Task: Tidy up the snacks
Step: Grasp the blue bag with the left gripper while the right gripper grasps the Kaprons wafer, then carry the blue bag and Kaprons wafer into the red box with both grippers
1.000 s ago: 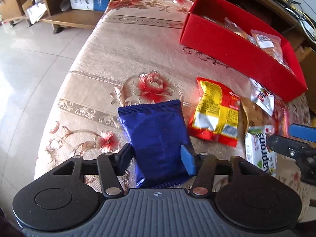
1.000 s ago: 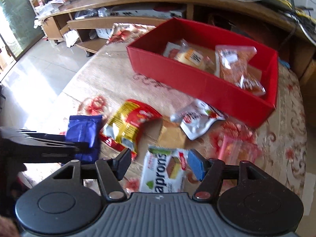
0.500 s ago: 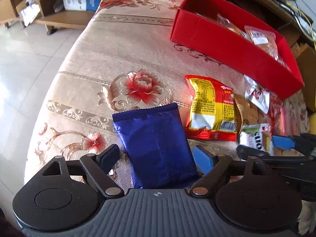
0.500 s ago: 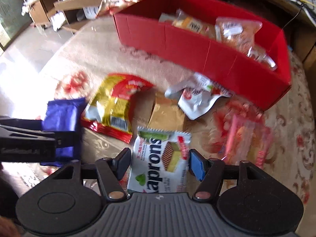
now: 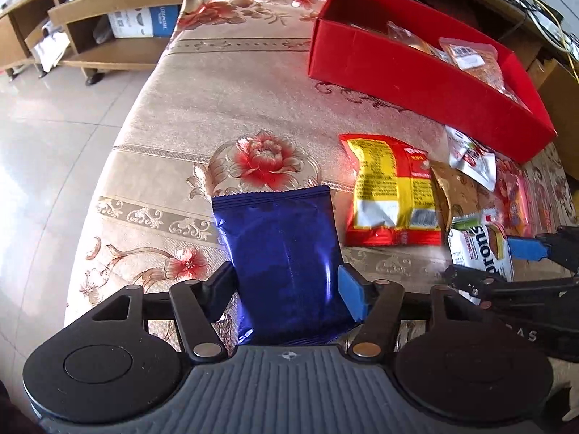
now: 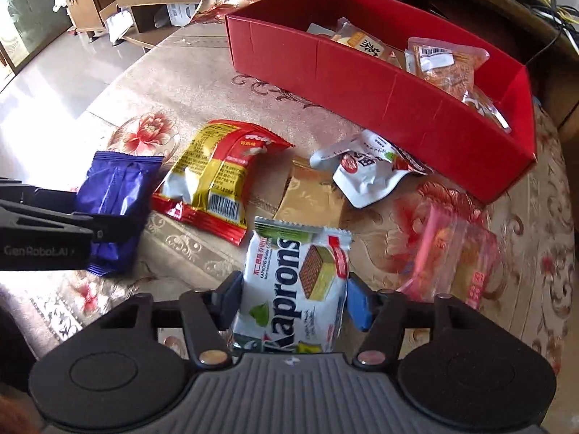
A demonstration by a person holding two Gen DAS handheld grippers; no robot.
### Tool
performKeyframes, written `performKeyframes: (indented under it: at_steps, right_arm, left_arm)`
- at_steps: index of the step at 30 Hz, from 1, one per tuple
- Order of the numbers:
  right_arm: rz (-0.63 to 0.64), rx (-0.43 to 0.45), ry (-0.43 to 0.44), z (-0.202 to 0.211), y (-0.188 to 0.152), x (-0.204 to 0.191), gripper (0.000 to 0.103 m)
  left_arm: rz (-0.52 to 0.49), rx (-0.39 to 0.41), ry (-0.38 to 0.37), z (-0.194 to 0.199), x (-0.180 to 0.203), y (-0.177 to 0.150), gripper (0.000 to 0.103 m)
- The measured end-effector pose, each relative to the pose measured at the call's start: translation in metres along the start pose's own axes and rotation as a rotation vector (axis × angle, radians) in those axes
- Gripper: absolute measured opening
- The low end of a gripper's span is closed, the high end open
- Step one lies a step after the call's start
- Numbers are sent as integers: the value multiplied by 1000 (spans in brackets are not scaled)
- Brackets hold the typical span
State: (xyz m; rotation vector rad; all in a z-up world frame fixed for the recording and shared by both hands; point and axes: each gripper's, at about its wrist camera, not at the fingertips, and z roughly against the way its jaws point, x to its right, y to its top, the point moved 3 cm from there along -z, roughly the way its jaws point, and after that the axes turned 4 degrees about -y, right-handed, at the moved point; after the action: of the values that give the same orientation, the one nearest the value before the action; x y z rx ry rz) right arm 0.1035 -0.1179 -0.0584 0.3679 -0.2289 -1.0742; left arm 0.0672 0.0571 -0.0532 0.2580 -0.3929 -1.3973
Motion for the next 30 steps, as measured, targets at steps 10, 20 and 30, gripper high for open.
performKeyframes:
  at_steps: [10,20,30]
  right_arm:
    - [-32,58,46,31,-8,2,56]
    - [-49,59,62,29,-8,7,56]
    - [-62,97,69,41,-2,12,56]
  left_arm:
    - [14,8,-43,6,2,-1,61]
    - [-44,20,89,-19,24,11,81]
    - [-72,38,10,1,27,1,70]
